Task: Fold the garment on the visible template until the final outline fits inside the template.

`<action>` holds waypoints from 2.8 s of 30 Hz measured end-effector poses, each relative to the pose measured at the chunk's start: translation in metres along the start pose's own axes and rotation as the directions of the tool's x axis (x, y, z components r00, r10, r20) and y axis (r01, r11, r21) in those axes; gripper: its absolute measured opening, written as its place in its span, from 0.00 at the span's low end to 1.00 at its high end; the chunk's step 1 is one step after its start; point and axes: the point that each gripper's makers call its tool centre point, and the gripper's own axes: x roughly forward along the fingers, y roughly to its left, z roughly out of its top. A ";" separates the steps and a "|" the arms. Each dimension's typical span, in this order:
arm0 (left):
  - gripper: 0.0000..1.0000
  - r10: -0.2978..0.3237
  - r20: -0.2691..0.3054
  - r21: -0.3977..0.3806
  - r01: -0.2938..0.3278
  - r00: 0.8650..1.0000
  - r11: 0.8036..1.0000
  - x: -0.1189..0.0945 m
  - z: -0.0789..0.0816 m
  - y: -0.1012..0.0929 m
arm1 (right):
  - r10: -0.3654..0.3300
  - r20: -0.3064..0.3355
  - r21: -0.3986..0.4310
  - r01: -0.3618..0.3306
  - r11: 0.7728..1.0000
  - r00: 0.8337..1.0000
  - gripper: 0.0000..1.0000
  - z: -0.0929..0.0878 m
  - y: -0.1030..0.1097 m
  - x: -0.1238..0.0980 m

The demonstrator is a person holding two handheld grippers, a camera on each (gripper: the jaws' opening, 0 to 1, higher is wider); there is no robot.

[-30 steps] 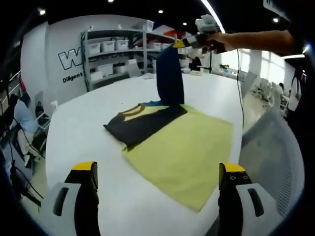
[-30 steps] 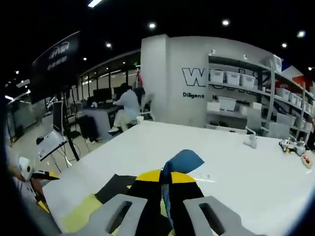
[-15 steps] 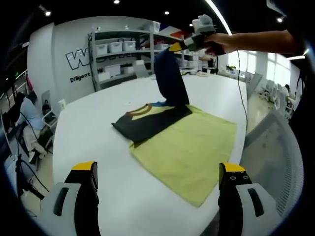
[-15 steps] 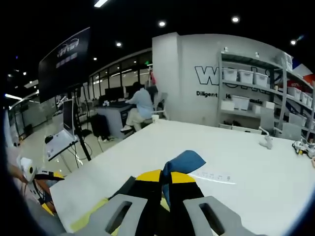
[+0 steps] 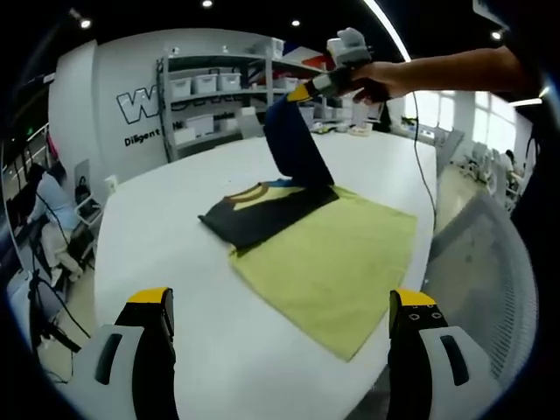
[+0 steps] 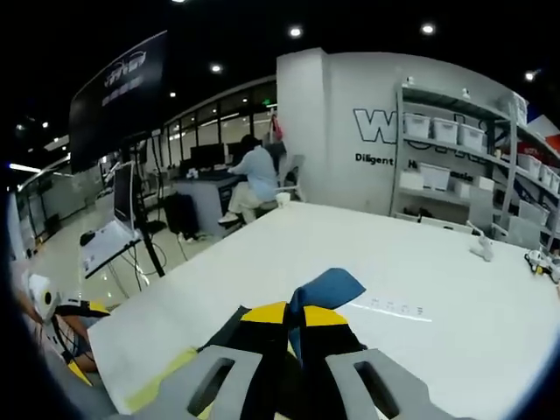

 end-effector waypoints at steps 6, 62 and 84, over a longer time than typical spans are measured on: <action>0.99 0.015 0.021 -0.026 -0.014 1.000 1.000 0.000 0.005 0.002 | 0.013 -0.025 -0.002 -0.013 1.000 1.000 0.00 -0.011 0.009 0.008; 0.99 0.077 0.026 -0.099 -0.074 0.997 0.992 -0.024 -0.020 -0.005 | 0.122 -0.246 -0.117 -0.155 0.981 0.961 0.00 -0.117 0.098 0.085; 0.99 0.080 0.018 -0.120 -0.077 0.997 0.990 -0.025 -0.028 -0.009 | 0.151 -0.339 -0.235 -0.239 0.942 0.929 0.00 -0.162 0.129 0.099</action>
